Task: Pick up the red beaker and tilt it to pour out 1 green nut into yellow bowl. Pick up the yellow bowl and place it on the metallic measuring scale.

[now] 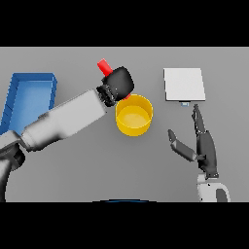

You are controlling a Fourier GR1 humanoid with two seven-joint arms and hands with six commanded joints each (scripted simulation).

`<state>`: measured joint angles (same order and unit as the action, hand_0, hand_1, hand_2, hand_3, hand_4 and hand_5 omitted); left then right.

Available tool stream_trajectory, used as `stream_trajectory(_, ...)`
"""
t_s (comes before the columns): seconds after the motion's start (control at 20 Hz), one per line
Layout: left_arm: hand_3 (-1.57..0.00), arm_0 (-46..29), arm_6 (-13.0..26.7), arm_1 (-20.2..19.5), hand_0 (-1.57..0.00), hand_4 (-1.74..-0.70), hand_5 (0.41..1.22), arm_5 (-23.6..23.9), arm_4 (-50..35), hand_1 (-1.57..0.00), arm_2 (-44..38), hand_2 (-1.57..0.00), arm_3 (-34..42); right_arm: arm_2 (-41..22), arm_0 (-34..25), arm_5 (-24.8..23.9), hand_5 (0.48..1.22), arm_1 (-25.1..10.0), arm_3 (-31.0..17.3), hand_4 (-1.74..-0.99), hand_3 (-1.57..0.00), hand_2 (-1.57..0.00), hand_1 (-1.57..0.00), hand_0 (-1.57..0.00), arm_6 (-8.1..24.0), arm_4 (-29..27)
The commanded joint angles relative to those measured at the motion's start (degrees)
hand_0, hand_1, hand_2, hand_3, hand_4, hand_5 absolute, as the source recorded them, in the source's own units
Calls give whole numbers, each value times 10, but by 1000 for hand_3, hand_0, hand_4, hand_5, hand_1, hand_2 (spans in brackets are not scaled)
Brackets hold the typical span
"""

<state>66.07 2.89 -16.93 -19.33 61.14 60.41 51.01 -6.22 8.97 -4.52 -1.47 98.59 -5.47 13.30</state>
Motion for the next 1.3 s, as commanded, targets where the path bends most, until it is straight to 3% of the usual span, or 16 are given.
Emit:
stream_trajectory(0.0, -1558, 5, -2, 3, -1571, -1739, 1221, 4, 8, -1571, 10, -1571, -4, 3, -5, -2, 600, -3, -2, -1276, 1, 1, 1, 1, 11, 2)
stream_trajectory(0.35, -1568, 62, -39, 21, -1571, -1735, 1221, -10, 45, -1571, 80, -1571, -59, -4, -1, -10, 585, -1, -10, -1216, 1, 1, 1, 1, -5, 20)
stream_trajectory(0.45, -1569, 70, -43, 30, -1571, -1734, 1221, -4, 56, -1571, 101, -1571, -65, -3, -10, -10, 591, -4, -6, -1204, 1, 1, 1, 1, 6, 22)
stream_trajectory(0.55, -1570, 85, -54, 30, -1571, -1735, 1221, -1, 65, -1571, 118, -1571, -63, -4, -2, -7, 592, -7, -9, -1210, 1, 1, 1, 1, -10, 21)
stream_trajectory(0.75, -1571, 123, -75, 20, -1571, -1731, 1221, -12, 61, -1571, 127, -1571, -62, -2, 1, -12, 592, -9, -8, -1206, 1, 1, 1, 1, -7, 26)
stream_trajectory(0.85, -1571, 153, -88, 5, -1571, -1729, 1221, 10, 51, -1571, 112, -1571, -78, -5, -2, -14, 592, -5, -5, -1209, 1, 1, 1, 1, -10, 26)
stream_trajectory(0.9, -1494, 168, -88, -1, -1571, -1727, 1221, 21, 45, -1571, 102, -1571, -88, -4, -10, -18, 592, -3, -8, -1203, 1, 1, 1, 1, -1, 31)
stream_trajectory(0.95, -1509, 186, -85, -9, -1571, -1676, 1221, 19, 38, -1571, 91, -1399, -94, -3, -16, -18, 592, -5, -7, -1201, 1, 1, 1, 1, 2, 30)
stream_trajectory(1.05, -1041, 220, -93, -26, -1571, -1699, 1221, 28, 15, -1571, 62, -1461, -116, -3, -18, -13, 596, -6, -10, -1186, 1, 1, 1, 1, -2, 24)
stream_trajectory(1.25, -1354, 268, -66, -46, -1571, -1715, 1221, 40, -43, -1571, -8, -1526, -190, -1, -20, 2, 595, 0, -3, -1183, 1, 1, 1, 1, -1, -2)
